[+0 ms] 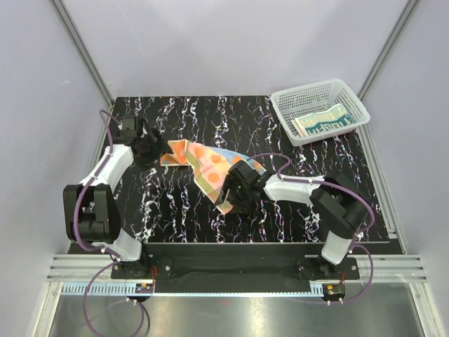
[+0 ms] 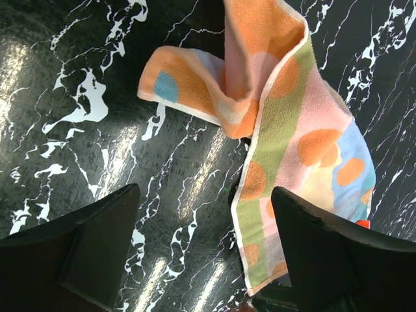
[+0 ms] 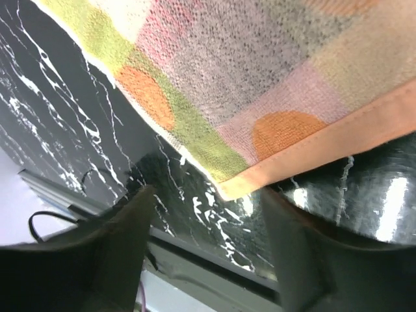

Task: Roll the towels
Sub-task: Flatten the towel

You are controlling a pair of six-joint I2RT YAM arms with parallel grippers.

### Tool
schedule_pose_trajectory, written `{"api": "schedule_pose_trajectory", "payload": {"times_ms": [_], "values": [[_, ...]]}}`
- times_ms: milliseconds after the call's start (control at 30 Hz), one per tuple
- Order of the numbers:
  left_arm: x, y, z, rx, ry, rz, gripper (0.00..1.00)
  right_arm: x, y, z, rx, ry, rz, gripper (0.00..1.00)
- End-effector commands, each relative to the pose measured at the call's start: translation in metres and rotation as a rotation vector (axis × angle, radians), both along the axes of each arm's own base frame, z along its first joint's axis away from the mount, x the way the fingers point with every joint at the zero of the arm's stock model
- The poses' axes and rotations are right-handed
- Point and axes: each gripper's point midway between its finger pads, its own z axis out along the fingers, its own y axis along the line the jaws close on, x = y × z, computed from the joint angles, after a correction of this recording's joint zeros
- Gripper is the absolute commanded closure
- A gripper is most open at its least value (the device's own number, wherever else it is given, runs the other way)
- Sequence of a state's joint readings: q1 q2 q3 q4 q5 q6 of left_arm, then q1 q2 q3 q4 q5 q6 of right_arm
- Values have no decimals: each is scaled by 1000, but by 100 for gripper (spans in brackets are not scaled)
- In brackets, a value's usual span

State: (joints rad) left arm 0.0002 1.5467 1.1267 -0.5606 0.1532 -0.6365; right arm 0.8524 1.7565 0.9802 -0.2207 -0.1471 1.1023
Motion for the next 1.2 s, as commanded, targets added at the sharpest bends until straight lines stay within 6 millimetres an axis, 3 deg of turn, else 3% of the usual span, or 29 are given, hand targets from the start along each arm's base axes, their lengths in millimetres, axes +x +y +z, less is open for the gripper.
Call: {"api": "schedule_pose_trajectory", "payload": {"times_ms": [0, 100, 200, 333, 433, 500, 533, 567, 633, 667, 700, 833, 867, 1000, 1033, 1100, 1133, 1167], "values": [[14, -8, 2, -36, -50, -20, 13, -4, 0, -19, -37, 21, -6, 34], [18, -6, -13, -40, -17, 0, 14, -6, 0, -25, -38, 33, 5, 54], [26, -6, -28, -47, 15, 21, 15, -9, 0, -31, -39, 42, 17, 67], [38, -5, -43, -44, 41, 38, 18, -15, -7, -39, -58, 54, 30, 96], [49, -3, -50, -33, 52, 46, 21, -19, -26, -44, -78, 62, 12, 100], [54, -2, -60, -29, 71, 46, 35, -18, -36, -38, -59, 56, -8, 100], [58, -2, -60, -28, 68, 47, 43, -20, -52, -43, -77, 68, -31, 100], [62, -2, -64, -26, 73, 48, 57, -17, -57, -33, -58, 47, -43, 100], [69, 0, -67, -19, 74, 51, 71, -18, -81, -33, -92, 48, -76, 100], [76, 0, -69, -17, 73, 51, 76, -16, -87, -22, -84, 22, -85, 100], [78, 2, -72, -9, 79, 52, 99, -19, -96, -20, -109, 28, -93, 100], [83, 5, -77, 16, 91, 56, 100, -17, -131, -6, -143, 4, -163, 100], [83, 16, -76, 23, 91, 80, 100, -7, -144, 3, -127, -13, -216, 100], [69, 33, -77, 79, 109, 134, 100, 6, -194, 9, -150, -22, -347, 100], [66, 34, -74, 82, 107, 143, 99, 7, -198, 10, -147, -25, -342, 100], [59, 36, -59, 92, 86, 165, 81, 10, -198, 16, -143, -34, -319, 98], [49, 36, -61, 88, 91, 170, 71, 14, -187, 27, -106, -53, -260, 83], [49, 36, -40, 83, 32, 176, 62, 14, -181, 28, -95, -44, -232, 69]]}}
